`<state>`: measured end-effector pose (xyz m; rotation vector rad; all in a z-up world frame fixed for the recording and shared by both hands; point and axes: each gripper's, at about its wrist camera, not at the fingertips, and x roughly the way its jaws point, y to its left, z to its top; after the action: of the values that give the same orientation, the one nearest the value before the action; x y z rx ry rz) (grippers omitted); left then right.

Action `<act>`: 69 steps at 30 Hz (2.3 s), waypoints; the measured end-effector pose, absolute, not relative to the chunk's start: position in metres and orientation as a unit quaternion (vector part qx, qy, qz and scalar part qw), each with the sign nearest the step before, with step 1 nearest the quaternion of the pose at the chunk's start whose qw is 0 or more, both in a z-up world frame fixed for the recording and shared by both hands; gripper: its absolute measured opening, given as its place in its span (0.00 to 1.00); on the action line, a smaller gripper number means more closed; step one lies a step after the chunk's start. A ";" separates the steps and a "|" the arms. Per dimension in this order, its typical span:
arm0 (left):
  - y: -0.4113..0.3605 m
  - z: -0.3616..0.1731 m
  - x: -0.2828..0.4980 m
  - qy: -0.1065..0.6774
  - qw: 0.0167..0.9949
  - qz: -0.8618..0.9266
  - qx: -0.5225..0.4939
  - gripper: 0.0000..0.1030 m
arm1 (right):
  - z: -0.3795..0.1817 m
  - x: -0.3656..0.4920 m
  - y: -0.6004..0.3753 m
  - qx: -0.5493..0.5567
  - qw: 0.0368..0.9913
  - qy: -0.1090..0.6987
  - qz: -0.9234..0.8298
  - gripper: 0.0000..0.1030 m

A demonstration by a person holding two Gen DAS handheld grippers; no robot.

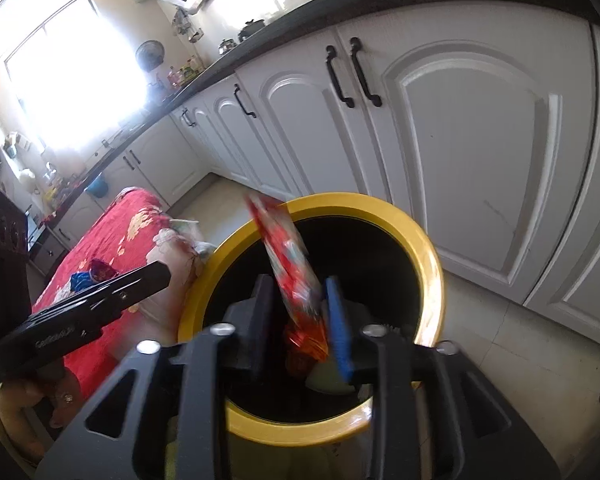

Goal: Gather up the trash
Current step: 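Open the left tool over the bin while the right tool opens, dropping the red wrapper, then move both open tools back to the remaining wrappers on the table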

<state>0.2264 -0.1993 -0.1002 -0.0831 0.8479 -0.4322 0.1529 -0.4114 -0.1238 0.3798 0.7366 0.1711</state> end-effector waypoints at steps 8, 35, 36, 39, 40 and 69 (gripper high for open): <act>-0.181 -0.092 0.221 0.399 0.897 -0.182 -0.051 0.89 | -0.118 0.148 -0.417 0.187 0.917 0.346 0.065 0.50; -0.112 -0.044 0.179 0.334 0.933 -0.112 -0.074 0.89 | -0.061 0.128 -0.370 0.139 0.942 0.286 0.107 0.66; -0.108 -0.042 0.177 0.330 0.934 -0.110 -0.076 0.89 | -0.059 0.127 -0.367 0.136 0.943 0.284 0.109 0.66; -0.098 -0.036 0.172 0.319 0.939 -0.100 -0.081 0.89 | -0.053 0.125 -0.358 0.126 0.946 0.275 0.116 0.68; -0.095 -0.034 0.171 0.316 0.940 -0.098 -0.082 0.89 | -0.050 0.124 -0.353 0.119 0.948 0.271 0.120 0.68; 0.003 0.002 0.141 0.257 0.958 -0.016 -0.127 0.89 | -0.019 0.110 -0.254 0.038 0.946 0.249 0.205 0.71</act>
<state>0.1407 0.0031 0.0024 -0.2583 0.5217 -0.0331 0.1098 -0.2539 -0.0194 0.0777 0.5074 0.4183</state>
